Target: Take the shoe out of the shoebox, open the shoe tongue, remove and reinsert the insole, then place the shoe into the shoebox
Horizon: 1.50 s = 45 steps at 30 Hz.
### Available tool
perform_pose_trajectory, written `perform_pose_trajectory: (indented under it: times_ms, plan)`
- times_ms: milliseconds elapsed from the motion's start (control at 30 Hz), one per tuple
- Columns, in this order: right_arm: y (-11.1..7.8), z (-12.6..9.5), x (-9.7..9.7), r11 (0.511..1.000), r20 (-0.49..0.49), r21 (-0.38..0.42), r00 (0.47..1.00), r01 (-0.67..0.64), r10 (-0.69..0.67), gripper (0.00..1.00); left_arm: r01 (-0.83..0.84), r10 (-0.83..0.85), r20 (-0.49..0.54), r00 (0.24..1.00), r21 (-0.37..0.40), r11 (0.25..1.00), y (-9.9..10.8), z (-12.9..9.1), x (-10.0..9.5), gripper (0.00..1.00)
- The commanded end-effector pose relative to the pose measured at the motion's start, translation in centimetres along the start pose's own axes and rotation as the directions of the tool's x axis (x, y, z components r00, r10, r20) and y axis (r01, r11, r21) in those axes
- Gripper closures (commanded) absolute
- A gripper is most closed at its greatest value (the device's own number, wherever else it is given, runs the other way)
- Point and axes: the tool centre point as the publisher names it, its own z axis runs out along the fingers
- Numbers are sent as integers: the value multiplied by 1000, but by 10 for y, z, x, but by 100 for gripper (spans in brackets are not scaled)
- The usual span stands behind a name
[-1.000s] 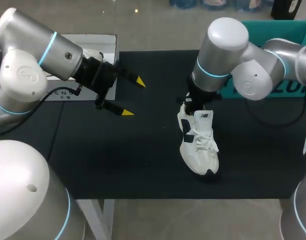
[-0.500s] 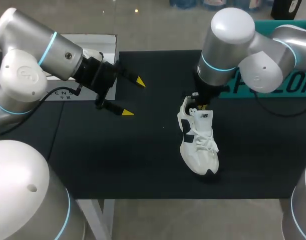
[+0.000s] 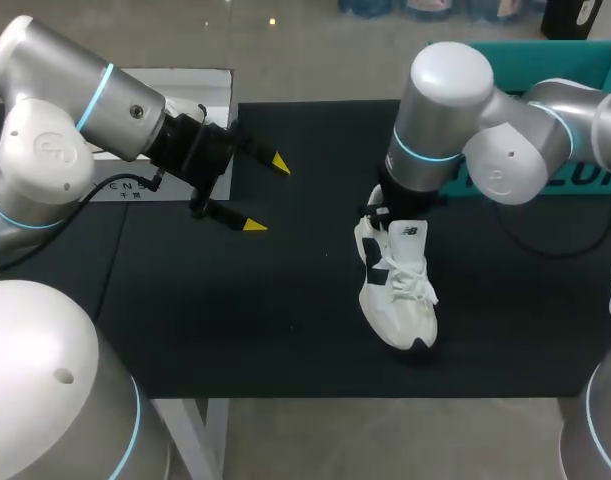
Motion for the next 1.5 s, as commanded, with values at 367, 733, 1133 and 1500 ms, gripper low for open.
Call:
perform_pose_trajectory:
  times_ms: [367, 733, 1133, 1500]
  plan:
    - [13, -22, -4, 1000, 3, -12, 1000, 1, -1, 100, 0, 0, -3, 1000, -2, 1000, 0, 0, 0, 0]
    - [23, -58, 0, 995, 12, 100, 1000, 23, -24, 100, 0, 0, -3, 1000, -2, 1000, 0, 0, 0, 0]
    - [-15, -56, 3, 978, 7, 203, 999, -35, 35, 100, 0, 0, -3, 1000, -2, 1000, 0, 0, 0, 0]
    - [-40, -41, 9, 965, -16, 259, 998, -51, 57, 100, 0, 0, -3, 1000, -2, 1000, 0, 0, 0, 0]
